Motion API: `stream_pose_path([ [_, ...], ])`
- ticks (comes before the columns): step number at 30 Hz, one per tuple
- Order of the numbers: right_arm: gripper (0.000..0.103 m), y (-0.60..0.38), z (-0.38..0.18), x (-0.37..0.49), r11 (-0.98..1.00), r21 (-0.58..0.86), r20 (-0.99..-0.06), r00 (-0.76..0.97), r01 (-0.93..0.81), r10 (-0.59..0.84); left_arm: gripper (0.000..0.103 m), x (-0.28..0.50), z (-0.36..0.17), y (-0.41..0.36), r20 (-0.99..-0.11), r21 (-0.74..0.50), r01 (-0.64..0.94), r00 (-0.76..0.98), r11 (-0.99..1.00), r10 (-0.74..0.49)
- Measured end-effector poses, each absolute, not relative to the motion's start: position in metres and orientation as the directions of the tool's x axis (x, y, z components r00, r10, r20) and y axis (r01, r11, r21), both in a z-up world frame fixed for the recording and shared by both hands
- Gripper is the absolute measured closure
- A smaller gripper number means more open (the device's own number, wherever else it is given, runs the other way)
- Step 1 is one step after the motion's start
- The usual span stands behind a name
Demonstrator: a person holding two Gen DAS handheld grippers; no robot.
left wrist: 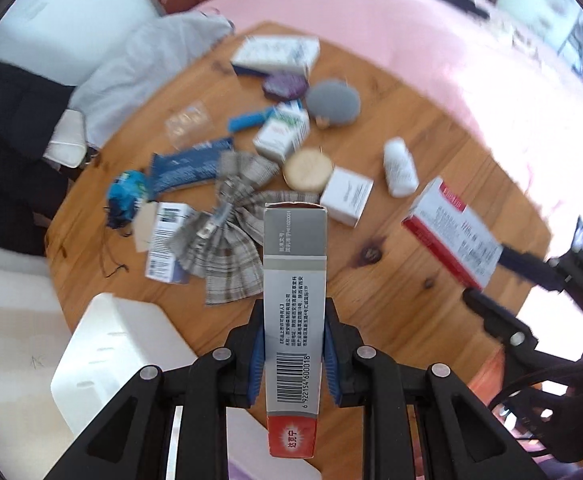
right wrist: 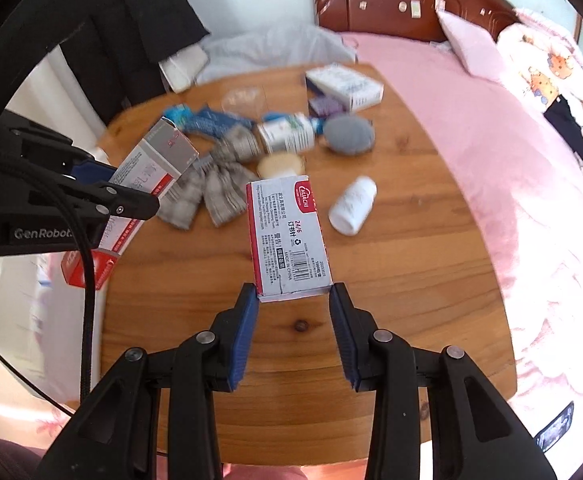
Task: Organize objects
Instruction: 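Carry both boxes over the white tray and release them inside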
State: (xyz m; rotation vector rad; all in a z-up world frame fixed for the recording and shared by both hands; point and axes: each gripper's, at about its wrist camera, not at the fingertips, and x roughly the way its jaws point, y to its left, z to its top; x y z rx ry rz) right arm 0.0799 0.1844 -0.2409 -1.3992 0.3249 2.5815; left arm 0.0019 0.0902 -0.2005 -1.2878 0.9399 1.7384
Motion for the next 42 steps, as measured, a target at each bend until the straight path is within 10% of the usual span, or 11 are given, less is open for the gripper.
stream_pose_path([
  [20, 0.063, 0.064, -0.078, 0.102, -0.984, 0.118, -0.622, -0.782, -0.134, 0.032, 0.078, -0.010, -0.029, -0.071, -0.842, -0.148, -0.774, -0.228, -0.615, 0.489],
  [42, 0.063, -0.014, -0.074, 0.056, -0.985, 0.169, -0.682, -0.717, 0.032, -0.141, 0.078, -0.041, -0.044, -0.190, -0.837, -0.133, -0.574, -0.372, -0.808, 0.402],
])
